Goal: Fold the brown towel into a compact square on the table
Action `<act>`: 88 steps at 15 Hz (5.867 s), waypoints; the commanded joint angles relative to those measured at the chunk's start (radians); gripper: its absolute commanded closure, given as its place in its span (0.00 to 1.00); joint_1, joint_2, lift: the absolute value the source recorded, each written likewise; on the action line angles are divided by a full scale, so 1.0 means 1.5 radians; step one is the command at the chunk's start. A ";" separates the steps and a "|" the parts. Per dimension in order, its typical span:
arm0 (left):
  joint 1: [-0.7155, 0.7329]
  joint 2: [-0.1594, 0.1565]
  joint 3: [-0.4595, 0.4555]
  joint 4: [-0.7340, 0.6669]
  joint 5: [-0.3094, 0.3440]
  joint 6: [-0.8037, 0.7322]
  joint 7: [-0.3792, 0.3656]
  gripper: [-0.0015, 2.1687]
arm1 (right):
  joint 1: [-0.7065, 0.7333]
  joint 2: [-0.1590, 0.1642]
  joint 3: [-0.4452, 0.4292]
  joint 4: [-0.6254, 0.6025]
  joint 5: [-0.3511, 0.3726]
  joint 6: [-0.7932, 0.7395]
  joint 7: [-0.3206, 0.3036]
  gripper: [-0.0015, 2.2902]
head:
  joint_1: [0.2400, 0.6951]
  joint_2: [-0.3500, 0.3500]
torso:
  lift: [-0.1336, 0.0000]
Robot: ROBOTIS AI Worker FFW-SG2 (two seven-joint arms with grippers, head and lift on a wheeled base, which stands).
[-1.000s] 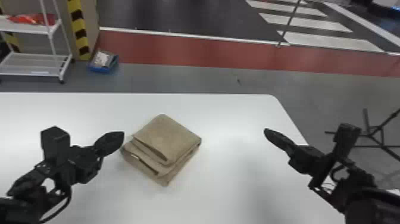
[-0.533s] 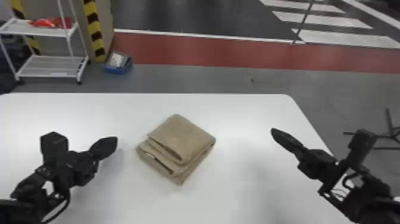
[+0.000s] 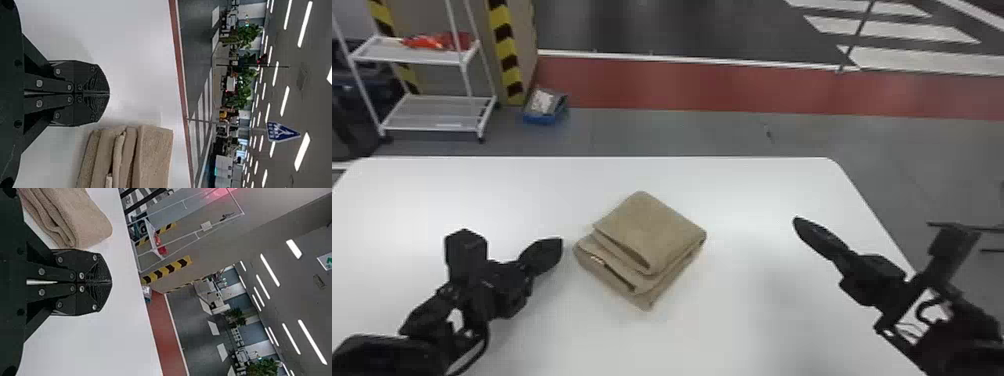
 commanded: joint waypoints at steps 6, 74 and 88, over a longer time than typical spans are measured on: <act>0.087 -0.011 -0.037 -0.110 0.011 0.006 -0.026 0.91 | -0.002 -0.004 -0.019 0.046 -0.016 -0.019 0.000 0.87 | 1.00 0.17 | 0.15; 0.199 -0.053 0.062 -0.341 -0.057 -0.072 0.380 0.03 | 0.080 0.006 0.295 -0.081 0.235 -0.238 -0.309 0.04 | 1.00 0.61 | 0.15; 0.199 -0.053 0.051 -0.353 -0.058 -0.072 0.373 0.03 | 0.082 0.005 0.296 -0.094 0.221 -0.244 -0.309 0.04 | 1.00 0.60 | 0.15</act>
